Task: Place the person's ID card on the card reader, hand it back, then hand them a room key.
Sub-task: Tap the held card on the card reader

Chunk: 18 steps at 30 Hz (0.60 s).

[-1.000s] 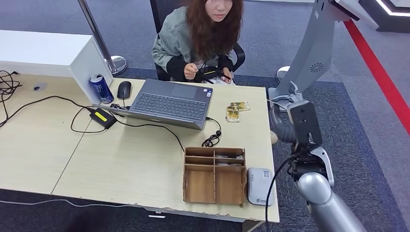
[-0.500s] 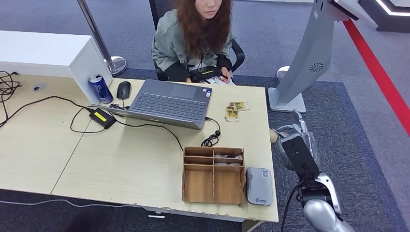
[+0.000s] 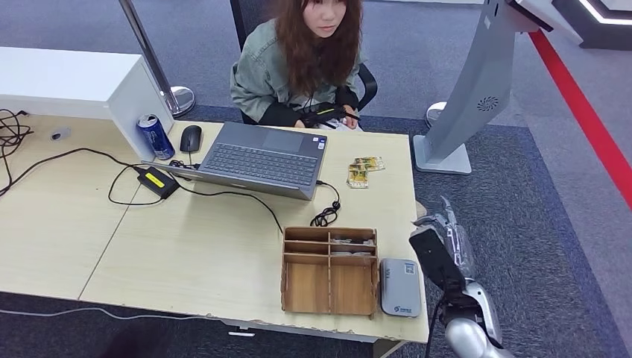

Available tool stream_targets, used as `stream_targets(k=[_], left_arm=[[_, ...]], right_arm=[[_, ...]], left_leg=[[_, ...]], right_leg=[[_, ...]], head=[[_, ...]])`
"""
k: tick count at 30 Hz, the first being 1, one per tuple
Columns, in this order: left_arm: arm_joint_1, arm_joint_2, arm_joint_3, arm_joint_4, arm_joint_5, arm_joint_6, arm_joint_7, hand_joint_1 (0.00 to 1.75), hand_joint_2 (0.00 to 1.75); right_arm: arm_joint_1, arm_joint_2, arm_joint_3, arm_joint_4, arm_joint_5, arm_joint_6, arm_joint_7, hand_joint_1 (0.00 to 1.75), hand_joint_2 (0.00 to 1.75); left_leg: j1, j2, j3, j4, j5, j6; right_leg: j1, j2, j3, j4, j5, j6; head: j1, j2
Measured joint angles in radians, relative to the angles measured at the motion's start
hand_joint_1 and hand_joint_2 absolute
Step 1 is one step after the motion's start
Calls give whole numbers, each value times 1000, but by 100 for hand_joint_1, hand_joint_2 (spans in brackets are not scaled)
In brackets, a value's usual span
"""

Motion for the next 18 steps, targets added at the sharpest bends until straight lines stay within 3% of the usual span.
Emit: stream_targets(k=[18], left_arm=[[0, -1, 19, 0, 0, 8, 0, 0, 0]], right_arm=[[7, 14, 15, 218, -56, -41, -41, 175, 175]], left_leg=[[0, 0, 0, 0, 0, 0]], right_leg=[[0, 0, 0, 0, 0, 0]], head=[[0, 0]])
